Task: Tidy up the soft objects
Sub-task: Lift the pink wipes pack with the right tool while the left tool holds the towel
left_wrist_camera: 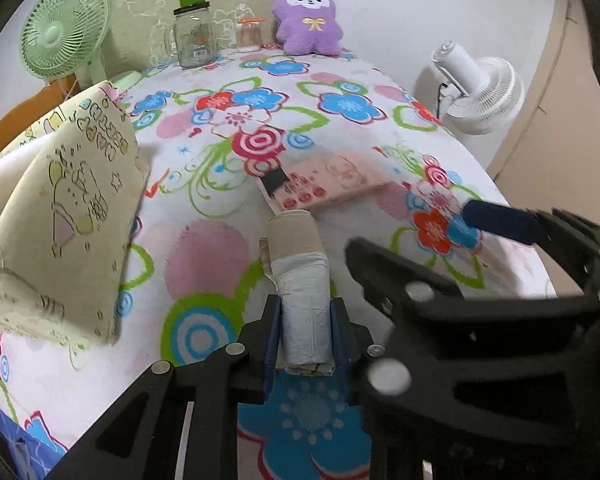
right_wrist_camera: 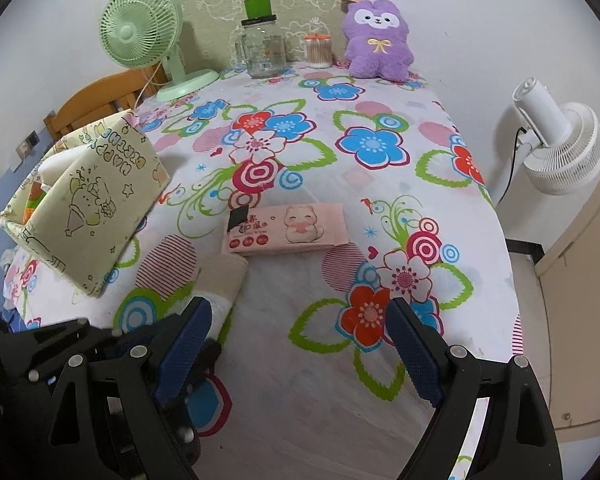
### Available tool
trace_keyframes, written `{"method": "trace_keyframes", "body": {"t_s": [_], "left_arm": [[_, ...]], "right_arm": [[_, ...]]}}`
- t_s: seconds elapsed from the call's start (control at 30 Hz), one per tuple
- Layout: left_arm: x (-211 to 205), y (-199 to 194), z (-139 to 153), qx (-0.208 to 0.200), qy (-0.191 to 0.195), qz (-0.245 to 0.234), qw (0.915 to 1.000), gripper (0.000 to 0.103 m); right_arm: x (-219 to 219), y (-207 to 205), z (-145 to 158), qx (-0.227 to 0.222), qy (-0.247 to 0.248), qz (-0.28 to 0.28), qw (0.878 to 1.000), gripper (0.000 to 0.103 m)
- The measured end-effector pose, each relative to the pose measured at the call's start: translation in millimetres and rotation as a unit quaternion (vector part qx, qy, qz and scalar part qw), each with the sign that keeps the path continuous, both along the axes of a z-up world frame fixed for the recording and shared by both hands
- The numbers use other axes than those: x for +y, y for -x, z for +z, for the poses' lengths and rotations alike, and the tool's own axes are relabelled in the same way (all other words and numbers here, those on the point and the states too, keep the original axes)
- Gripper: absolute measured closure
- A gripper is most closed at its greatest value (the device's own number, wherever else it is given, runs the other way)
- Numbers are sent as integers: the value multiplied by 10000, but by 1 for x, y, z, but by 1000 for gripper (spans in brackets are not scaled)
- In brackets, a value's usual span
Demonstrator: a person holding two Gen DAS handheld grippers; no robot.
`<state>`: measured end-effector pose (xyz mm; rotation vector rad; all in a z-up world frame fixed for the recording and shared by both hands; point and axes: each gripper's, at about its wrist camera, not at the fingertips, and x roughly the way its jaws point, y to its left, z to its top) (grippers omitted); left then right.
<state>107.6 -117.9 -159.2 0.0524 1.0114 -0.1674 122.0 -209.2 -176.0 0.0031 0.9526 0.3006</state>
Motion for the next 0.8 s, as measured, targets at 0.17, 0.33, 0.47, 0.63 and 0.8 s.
{"method": "trace_keyframes", "body": {"t_s": [0.17, 0.33, 0.47, 0.63, 0.8], "left_arm": [[6, -22, -1, -10, 23, 162, 9999, 80], [11, -41, -2, -35, 2, 255, 9997, 80], [14, -52, -2, -41, -18, 293, 9996, 80], [15, -64, -2, -42, -88, 309, 9995, 80], [17, -72, -3, -26, -89, 309, 9995, 80]], "right_arm": [[-2, -12, -2, 49, -105, -73, 9999, 13], [-3, -31, -3, 50, -150, -123, 9998, 13], [0, -44, -5, 63, -189, -106, 9997, 13], [5, -58, -7, 80, -226, -107, 9997, 13], [8, -70, -10, 155, -249, -142, 9995, 13]]}}
